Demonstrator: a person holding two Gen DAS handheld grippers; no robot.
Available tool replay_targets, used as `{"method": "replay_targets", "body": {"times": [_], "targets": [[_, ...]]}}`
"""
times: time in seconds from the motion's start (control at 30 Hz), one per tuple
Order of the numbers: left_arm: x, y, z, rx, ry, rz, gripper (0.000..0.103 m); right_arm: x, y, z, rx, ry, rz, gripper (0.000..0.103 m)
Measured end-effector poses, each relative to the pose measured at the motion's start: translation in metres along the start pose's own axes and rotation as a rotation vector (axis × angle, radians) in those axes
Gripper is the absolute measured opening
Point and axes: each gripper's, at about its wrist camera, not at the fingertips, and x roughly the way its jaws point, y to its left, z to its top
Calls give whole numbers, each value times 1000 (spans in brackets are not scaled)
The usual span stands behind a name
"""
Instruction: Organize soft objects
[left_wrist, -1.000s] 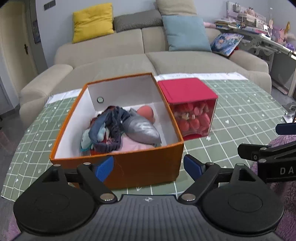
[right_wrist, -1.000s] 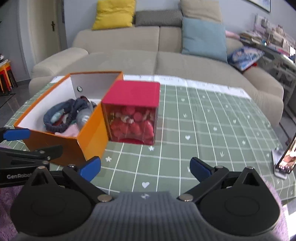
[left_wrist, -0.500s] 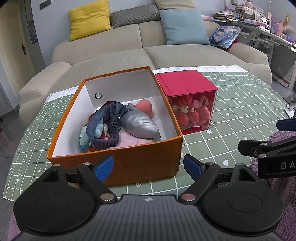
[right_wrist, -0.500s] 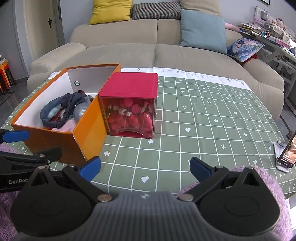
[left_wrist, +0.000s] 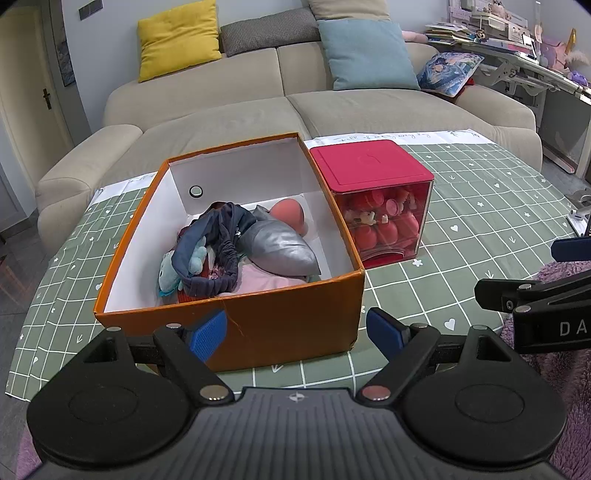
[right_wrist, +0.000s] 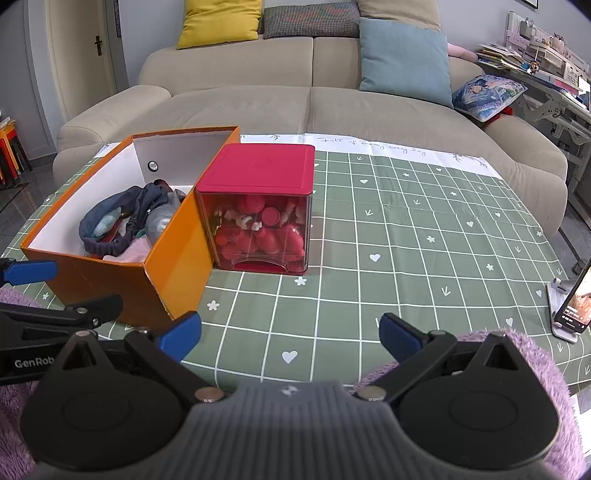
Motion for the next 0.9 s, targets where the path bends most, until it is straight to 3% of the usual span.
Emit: {"method": "replay_targets", "body": {"times": [0.9], "targets": [[0, 0, -1, 2, 3, 5, 100, 1, -2, 1, 21, -4, 5, 100]]}}
